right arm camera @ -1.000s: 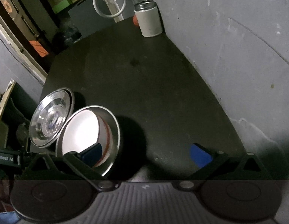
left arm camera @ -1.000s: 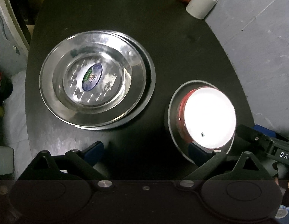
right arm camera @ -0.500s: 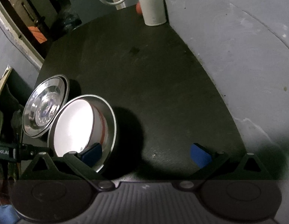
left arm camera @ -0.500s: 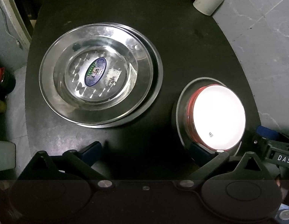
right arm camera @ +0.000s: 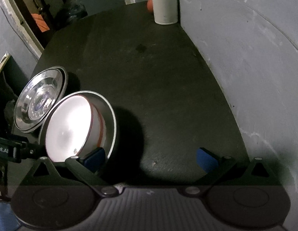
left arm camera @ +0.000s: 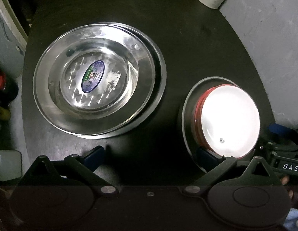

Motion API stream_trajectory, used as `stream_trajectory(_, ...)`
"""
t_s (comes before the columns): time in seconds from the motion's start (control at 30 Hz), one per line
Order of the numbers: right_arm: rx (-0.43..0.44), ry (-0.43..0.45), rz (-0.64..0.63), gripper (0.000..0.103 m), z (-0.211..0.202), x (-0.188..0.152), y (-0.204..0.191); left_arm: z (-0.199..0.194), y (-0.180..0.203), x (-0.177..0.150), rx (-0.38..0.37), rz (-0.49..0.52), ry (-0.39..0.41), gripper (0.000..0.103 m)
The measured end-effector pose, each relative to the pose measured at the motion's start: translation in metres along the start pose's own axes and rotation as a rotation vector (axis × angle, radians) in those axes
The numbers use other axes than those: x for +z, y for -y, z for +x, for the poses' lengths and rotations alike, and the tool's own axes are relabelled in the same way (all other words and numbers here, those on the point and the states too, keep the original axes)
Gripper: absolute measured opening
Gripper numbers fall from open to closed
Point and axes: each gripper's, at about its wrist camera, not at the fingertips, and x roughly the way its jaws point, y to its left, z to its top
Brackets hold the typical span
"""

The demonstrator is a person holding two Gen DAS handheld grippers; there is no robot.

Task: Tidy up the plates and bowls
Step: 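Grasp the rims of the steel bowl and nested white bowls with the left gripper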

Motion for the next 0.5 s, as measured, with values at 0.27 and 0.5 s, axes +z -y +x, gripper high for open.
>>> stream_trajectory(0.27, 0.003, 0.015, 0.005, 0.103, 0.0013, -0.0011, 0.0024, 0.0025, 0.0045, 0.0056, 0.011, 0.023, 0.002, 0.102)
stream_trajectory(0.5, 0.016, 0.002, 0.034, 0.102, 0.0024, 0.0008, 0.0056, -0.0023, 0.0053, 0.0025, -0.001, 0.044, 0.018, 0.096)
